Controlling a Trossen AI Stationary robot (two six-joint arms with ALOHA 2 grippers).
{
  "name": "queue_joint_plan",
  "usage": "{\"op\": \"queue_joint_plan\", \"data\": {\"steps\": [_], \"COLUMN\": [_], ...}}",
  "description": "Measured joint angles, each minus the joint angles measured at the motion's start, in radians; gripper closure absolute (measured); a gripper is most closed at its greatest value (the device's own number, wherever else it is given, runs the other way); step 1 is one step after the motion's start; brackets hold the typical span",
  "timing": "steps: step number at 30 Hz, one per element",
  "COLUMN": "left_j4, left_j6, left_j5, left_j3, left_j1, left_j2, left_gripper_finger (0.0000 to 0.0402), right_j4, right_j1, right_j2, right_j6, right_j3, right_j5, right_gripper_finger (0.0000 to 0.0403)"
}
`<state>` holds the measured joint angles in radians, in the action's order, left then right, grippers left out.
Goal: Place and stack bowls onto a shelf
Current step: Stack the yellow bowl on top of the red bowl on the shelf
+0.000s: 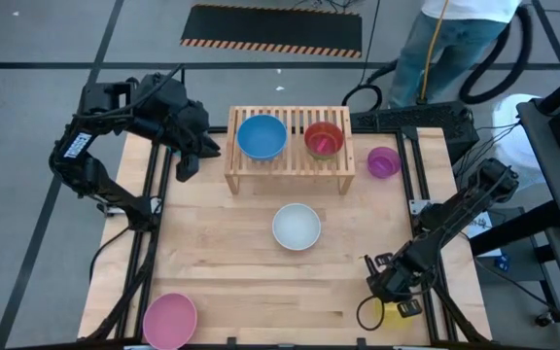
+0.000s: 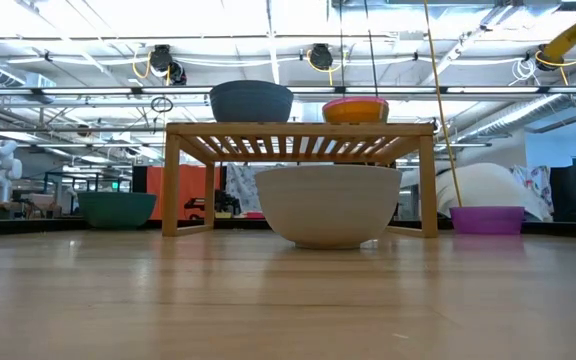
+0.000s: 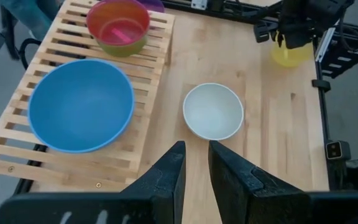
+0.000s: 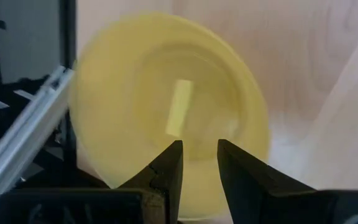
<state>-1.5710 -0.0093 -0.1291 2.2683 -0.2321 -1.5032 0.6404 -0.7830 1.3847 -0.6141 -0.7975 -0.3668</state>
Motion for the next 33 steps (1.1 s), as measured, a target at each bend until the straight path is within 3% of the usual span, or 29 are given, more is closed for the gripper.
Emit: {"op": "queue_joint_plan", "data": {"steps": [7,14,30,33], "left_j4": [0.000,0.000,0.000,0.000], "left_j6": [0.000,0.000,-0.005,-0.005], "left_j5": [0.000,0.000,0.000,0.000], "left_j3": [0.000,0.000,0.000,0.000], "left_j1": [-0.001,-0.001,-0.001,-0.001], "left_j2": [0.000,0.000,0.000,0.000], "left_gripper_finger": [0.0327,0.0327,0.0327,0.0327], "right_j4": [-0.052,0.058,-0.024,-0.040], "right_j1": [0.002,0.004,0.005,0.005], "right_j2": [-0.081,-0.122,-0.105,-0.105], "right_j6": [-0.056,-0.031,-0.036,-0.031], "right_j3": [0.000,-0.001,0.132,0.146], "right_j5": [0.007,0.158,0.128,0.126], "right_gripper_finger": [0.0310,0.0310,0.0310,0.0328]}}
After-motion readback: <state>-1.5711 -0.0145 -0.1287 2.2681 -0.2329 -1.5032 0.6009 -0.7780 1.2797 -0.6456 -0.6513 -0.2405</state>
